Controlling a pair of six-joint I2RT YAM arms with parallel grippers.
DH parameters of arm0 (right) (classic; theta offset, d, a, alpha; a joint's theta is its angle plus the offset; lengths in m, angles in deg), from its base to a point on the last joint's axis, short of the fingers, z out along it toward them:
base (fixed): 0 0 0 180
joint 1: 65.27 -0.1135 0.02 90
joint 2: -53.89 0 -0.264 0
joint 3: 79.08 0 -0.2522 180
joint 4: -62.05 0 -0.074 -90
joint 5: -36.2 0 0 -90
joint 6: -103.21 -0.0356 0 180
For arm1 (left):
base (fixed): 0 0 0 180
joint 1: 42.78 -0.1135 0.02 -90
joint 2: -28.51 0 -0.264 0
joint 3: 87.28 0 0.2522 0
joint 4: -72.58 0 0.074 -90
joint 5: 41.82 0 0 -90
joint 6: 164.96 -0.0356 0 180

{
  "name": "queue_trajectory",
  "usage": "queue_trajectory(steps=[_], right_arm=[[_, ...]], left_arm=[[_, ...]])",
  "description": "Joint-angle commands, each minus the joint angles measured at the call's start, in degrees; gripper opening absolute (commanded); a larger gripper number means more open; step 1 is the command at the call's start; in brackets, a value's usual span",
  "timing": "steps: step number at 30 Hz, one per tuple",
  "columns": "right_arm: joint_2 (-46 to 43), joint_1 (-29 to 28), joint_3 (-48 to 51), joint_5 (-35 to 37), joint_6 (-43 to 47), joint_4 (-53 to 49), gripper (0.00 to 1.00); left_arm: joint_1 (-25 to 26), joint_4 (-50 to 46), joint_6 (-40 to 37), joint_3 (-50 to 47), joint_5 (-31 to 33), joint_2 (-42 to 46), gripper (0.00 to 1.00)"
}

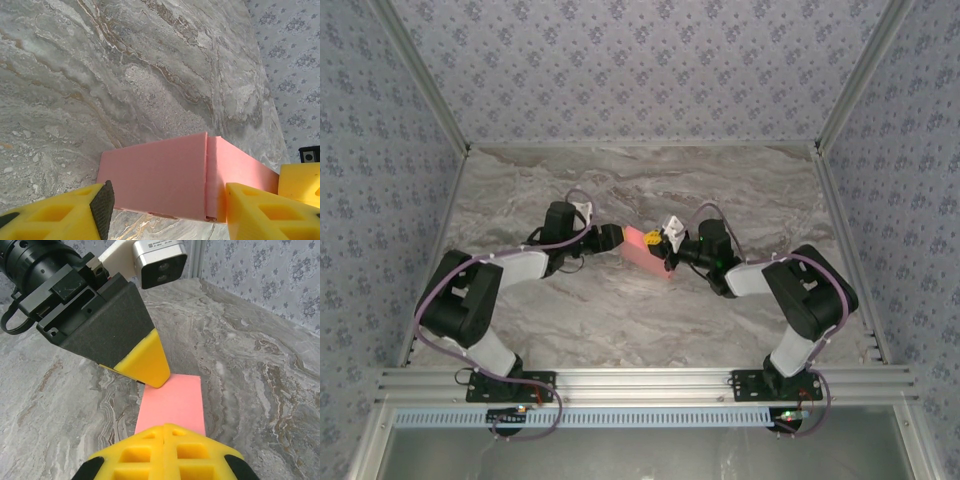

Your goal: Fold the paper box

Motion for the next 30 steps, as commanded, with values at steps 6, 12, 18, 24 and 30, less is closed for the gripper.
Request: queue_trajectory(steps=[6, 12, 18, 24, 30], right_arm=[[-4.8, -3.2, -7.6, 6.7, -5.1, -19.0, 0.06], [2.1, -3.7, -14.7, 10.1, -13.9, -12.8, 0.06], [5.9, -4.0, -11.8, 9.7, -10.3, -13.8, 0.05], [7.1, -3.8, -4.4, 11.4, -7.3, -12.0, 0.05], [7.1, -3.5, -3.3, 9.7, -5.3, -12.1, 0.05]], left_arm=[[-1.3, -8.2, -0.3, -1.1, 6.3, -3.1, 0.59], [-1.3, -7.1, 0.8, -0.9, 5.2, -3.1, 0.6], [-1.3, -6.3, 2.1, -0.2, 4.1, -2.7, 0.62], [-1.4, -7.0, 2.9, 2.2, 3.3, -0.2, 0.69], [-1.4, -9.4, 1.8, 5.8, 4.5, 1.3, 0.7]])
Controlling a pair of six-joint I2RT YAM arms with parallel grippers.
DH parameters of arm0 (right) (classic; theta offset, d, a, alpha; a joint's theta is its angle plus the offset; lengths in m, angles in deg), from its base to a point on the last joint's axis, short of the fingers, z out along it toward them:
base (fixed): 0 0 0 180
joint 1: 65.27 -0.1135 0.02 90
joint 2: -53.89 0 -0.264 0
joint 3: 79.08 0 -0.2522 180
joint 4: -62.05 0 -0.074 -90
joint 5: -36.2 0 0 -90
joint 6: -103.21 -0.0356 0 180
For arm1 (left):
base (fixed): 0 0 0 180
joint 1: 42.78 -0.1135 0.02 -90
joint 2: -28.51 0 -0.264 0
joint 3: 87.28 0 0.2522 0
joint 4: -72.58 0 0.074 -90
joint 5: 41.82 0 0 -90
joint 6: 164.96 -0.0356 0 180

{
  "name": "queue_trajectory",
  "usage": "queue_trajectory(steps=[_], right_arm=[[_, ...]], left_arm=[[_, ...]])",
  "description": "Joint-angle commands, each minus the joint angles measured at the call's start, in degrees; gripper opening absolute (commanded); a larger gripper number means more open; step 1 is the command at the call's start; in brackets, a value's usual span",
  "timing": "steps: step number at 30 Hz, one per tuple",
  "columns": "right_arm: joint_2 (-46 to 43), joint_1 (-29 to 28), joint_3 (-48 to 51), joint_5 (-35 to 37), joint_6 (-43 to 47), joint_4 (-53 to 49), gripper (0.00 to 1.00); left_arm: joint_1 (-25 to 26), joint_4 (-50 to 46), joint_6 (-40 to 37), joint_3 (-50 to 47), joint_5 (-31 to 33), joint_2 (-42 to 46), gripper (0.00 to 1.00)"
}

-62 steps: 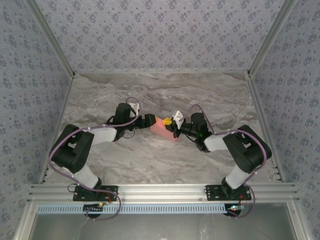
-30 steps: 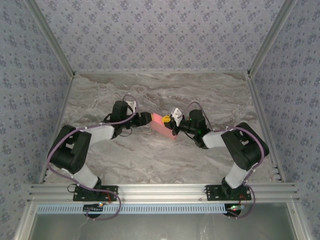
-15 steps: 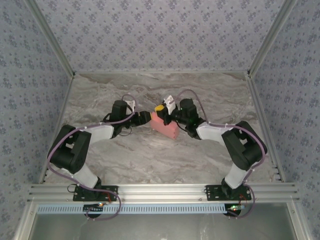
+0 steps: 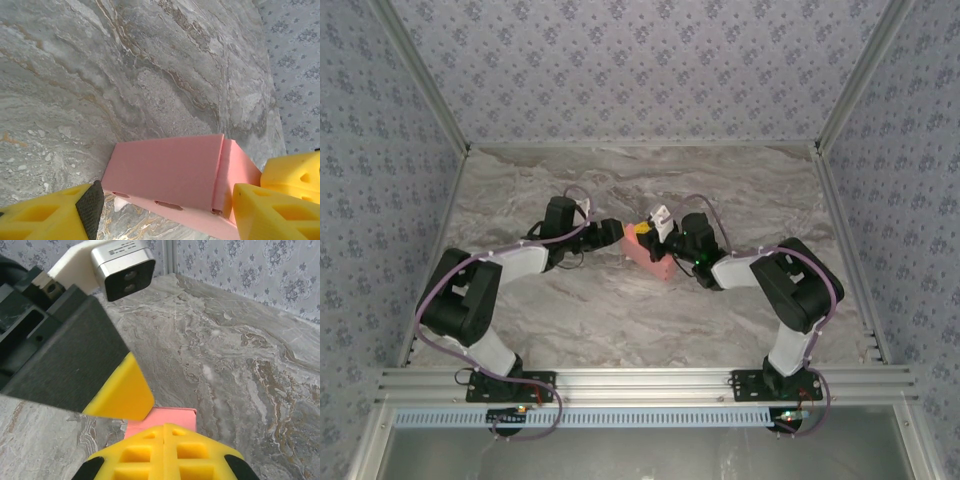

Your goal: Fold the paper box

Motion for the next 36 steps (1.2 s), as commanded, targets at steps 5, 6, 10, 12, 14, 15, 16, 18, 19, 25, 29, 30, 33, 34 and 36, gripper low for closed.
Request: queue_trajectory(steps=[5, 6, 10, 12, 14, 15, 16, 18, 19, 25, 29, 30, 33, 34, 36], right_arm=[[1.6, 0.5, 2.9, -1.1, 2.8, -11.6, 0.05], [1.5, 0.5, 2.8, -1.2, 2.8, -11.7, 0.05], [0.5, 1.2, 2.2, -2.3, 2.5, -12.6, 0.05], [-0.8, 1.8, 1.3, -2.9, 2.4, -14.3, 0.06], [-2.8, 1.9, -0.4, -3.4, 3.0, -17.0, 0.12], [-4.0, 1.9, -1.7, -3.5, 3.6, -19.5, 0.19], [-5.0, 1.9, -3.1, -3.6, 4.5, -22.0, 0.25], [-7.4, 1.9, -7.1, -4.2, 7.3, -30.0, 0.34], [-8.4, 1.9, -9.1, -4.4, 9.1, -34.3, 0.36], [-12.8, 2.5, -19.8, -2.4, 20.6, -60.1, 0.47], [-11.4, 0.5, -26.7, 4.4, 20.8, -74.4, 0.55], [-10.5, -0.4, -28.9, 5.5, 20.1, -77.3, 0.55], [-7.6, -2.5, -32.7, 11.0, 17.1, -84.2, 0.56], [-6.8, -2.8, -33.5, 12.7, 16.1, -85.5, 0.57], [-5.2, -3.3, -34.3, 14.0, 15.1, -88.2, 0.63]], left_arm=[[-0.7, -2.2, -0.6, 3.0, 1.5, -2.3, 0.69], [-0.6, -1.5, -0.1, 2.4, 1.5, -2.9, 0.69], [-0.1, 1.0, 0.4, -0.5, 2.0, -4.5, 0.66], [0.1, 1.7, 0.3, -2.1, 1.9, -4.5, 0.66], [0.3, 1.3, -0.2, -3.0, 2.7, -4.2, 0.65], [0.3, 1.3, -0.3, -3.5, 3.1, -4.1, 0.66], [0.3, 1.5, -0.4, -3.8, 3.2, -4.1, 0.65], [0.3, 1.3, -0.6, -4.2, 3.3, -4.1, 0.65], [0.2, 1.1, -0.7, -4.3, 3.4, -3.9, 0.66], [-1.8, -5.1, -3.0, -4.0, 8.4, 0.5, 0.71], [-3.0, -11.2, -5.7, -3.6, 11.5, 5.2, 0.75], [-3.0, -12.9, -6.4, -3.6, 13.2, 6.8, 0.77], [-3.1, -18.6, -8.6, -3.1, 19.1, 11.2, 0.8], [-3.1, -20.8, -9.4, -2.8, 21.0, 12.5, 0.81], [-3.1, -24.4, -10.9, -2.4, 24.5, 15.1, 0.83]])
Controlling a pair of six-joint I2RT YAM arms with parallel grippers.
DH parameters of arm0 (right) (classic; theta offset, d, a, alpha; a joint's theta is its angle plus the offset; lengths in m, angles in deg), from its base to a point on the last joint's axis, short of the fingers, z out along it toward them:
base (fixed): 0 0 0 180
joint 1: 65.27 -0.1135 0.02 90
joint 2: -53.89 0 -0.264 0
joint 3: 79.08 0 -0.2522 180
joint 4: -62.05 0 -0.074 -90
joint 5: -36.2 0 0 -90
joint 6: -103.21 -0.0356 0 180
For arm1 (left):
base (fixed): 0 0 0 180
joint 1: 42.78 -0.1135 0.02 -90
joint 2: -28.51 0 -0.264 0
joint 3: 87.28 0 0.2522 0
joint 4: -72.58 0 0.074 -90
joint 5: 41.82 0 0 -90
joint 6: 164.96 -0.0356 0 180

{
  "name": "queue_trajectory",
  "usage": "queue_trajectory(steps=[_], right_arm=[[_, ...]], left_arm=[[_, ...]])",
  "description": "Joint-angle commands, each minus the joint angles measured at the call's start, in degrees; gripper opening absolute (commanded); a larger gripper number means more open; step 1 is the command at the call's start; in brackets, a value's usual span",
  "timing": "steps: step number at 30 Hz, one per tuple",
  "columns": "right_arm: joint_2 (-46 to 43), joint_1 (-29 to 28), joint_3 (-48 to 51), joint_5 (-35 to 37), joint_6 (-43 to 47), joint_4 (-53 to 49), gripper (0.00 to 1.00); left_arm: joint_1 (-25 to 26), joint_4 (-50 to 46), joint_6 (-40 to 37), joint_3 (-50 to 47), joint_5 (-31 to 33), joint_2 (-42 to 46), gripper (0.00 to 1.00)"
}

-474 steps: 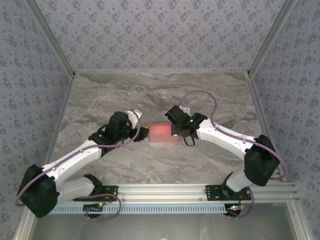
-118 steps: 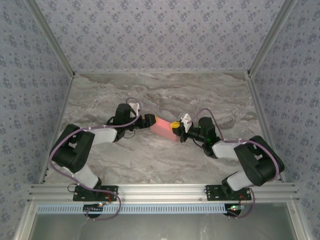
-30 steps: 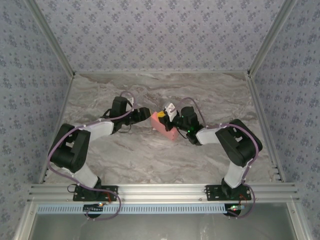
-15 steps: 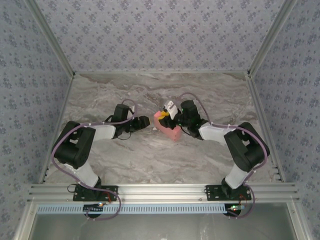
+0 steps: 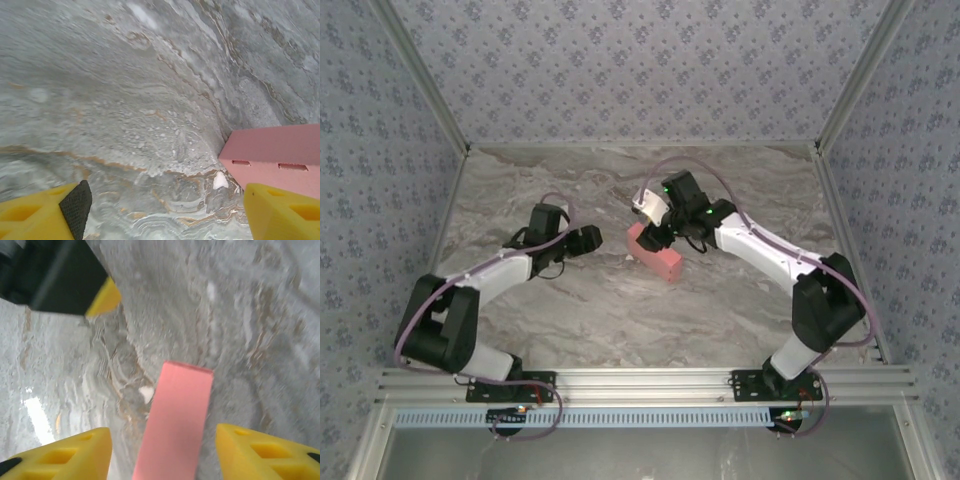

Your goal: Fold the paper box

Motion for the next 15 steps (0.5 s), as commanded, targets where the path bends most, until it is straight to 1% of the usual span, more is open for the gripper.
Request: queue_trajectory(steps=[1, 4, 6, 10, 11, 13, 15], right_arm=[[3.2, -0.8, -1.7, 6.2, -2.2, -11.5, 0.63], [5.7, -1.1, -2.7, 8.0, -2.6, -12.5, 0.62], [7.1, -1.2, -3.2, 8.9, -2.6, -12.5, 0.62], [9.6, -2.4, -4.4, 8.1, -0.3, -12.5, 0.58], [9.9, -2.8, -4.6, 8.8, 0.6, -12.7, 0.58], [10.8, -3.8, -5.8, 12.4, 1.4, -14.1, 0.58], [10.9, -4.0, -6.9, 12.3, 2.8, -15.3, 0.58]], left_arm=[[-0.1, -9.4, -4.3, 1.5, 8.9, 4.5, 0.83], [-0.2, -10.3, -5.0, -0.6, 13.7, 9.1, 0.85], [-0.2, -11.0, -5.1, -1.7, 15.6, 11.4, 0.86], [-0.3, -12.6, -5.1, -3.1, 17.0, 14.5, 0.86], [-0.3, -12.6, -5.1, -3.5, 17.3, 15.0, 0.86], [-0.4, -13.3, -5.2, -3.9, 18.0, 16.0, 0.86], [-0.5, -14.1, -5.3, -4.1, 18.5, 17.0, 0.86]])
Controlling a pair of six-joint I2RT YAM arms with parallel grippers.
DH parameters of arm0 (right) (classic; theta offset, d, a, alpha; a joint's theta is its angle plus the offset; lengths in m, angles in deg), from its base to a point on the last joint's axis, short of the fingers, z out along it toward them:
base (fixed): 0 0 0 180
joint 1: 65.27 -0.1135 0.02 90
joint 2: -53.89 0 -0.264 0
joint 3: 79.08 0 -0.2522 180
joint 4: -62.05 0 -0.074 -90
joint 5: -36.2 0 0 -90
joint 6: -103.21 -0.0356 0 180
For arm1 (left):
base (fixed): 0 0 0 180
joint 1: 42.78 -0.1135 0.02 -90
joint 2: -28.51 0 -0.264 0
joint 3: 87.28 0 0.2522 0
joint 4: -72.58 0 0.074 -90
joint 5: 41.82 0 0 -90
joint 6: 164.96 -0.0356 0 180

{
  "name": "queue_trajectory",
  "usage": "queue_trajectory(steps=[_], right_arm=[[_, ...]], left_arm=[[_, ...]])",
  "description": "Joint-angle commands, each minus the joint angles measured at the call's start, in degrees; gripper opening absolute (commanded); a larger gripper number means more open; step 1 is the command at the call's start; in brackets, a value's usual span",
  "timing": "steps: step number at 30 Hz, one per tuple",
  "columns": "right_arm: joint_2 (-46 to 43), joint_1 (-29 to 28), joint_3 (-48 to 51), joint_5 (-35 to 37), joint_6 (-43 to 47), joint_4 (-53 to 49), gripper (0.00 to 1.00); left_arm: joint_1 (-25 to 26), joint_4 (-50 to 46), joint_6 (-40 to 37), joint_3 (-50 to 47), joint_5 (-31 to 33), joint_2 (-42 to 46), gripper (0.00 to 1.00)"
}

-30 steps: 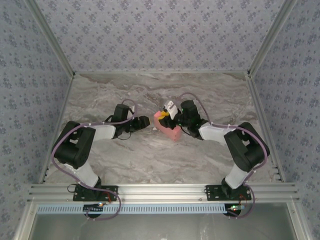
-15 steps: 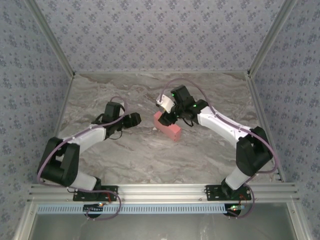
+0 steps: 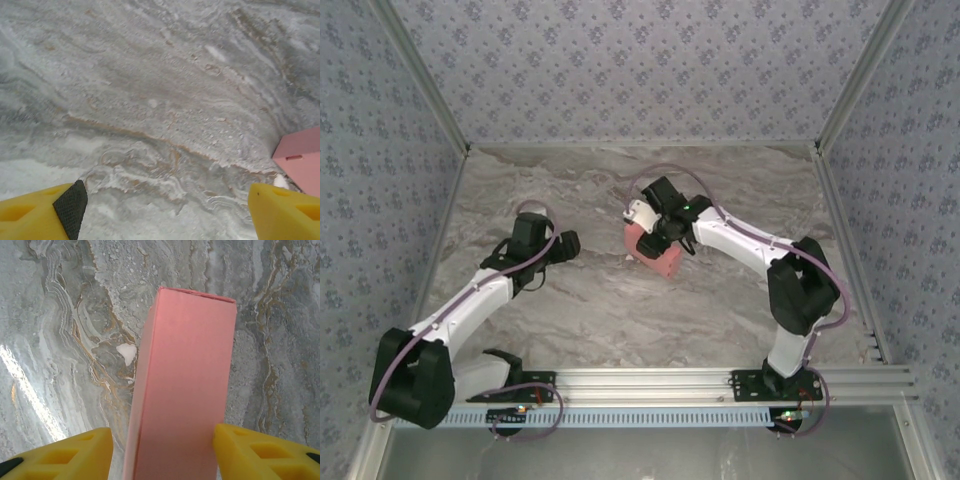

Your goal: Fold the paper box

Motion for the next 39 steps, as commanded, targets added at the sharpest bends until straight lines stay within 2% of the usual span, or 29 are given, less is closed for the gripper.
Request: queue_trajectory(steps=[1, 6, 15, 17, 22, 29, 35, 39], right_arm=[[2.5, -1.1, -0.9, 0.5, 2.4, -7.0, 0.58], [0.6, -2.3, -1.4, -0.6, 4.0, -6.2, 0.59], [-3.4, -0.3, -2.9, -1.9, 2.1, -2.8, 0.62], [-3.1, 0.1, -2.5, -1.6, 1.7, -2.4, 0.63], [-2.8, 0.6, -0.1, -1.4, -0.8, -0.9, 0.64], [1.6, 1.3, 1.5, -6.0, -3.2, -0.9, 0.64], [4.5, 1.4, 1.0, -6.3, -0.3, 0.4, 0.6], [4.0, 0.1, 1.7, -1.3, 8.3, 1.3, 0.49]], left_arm=[[-0.4, -2.7, -1.1, -0.6, 3.0, 2.3, 0.86], [-0.6, -2.8, -1.2, -1.1, 3.6, 3.6, 0.86], [-0.6, -3.6, -1.5, -1.0, 3.2, 4.4, 0.86], [-0.6, -3.4, -1.6, -1.7, 3.4, 5.2, 0.87], [-0.6, -4.0, -1.7, -2.4, 5.1, 6.5, 0.96], [-0.6, -4.2, -2.7, -2.4, 5.6, 6.7, 0.97], [-0.6, -3.9, -2.8, -3.0, 5.6, 7.2, 0.96], [-0.6, -4.1, -2.8, -3.3, 6.3, 8.0, 0.96]])
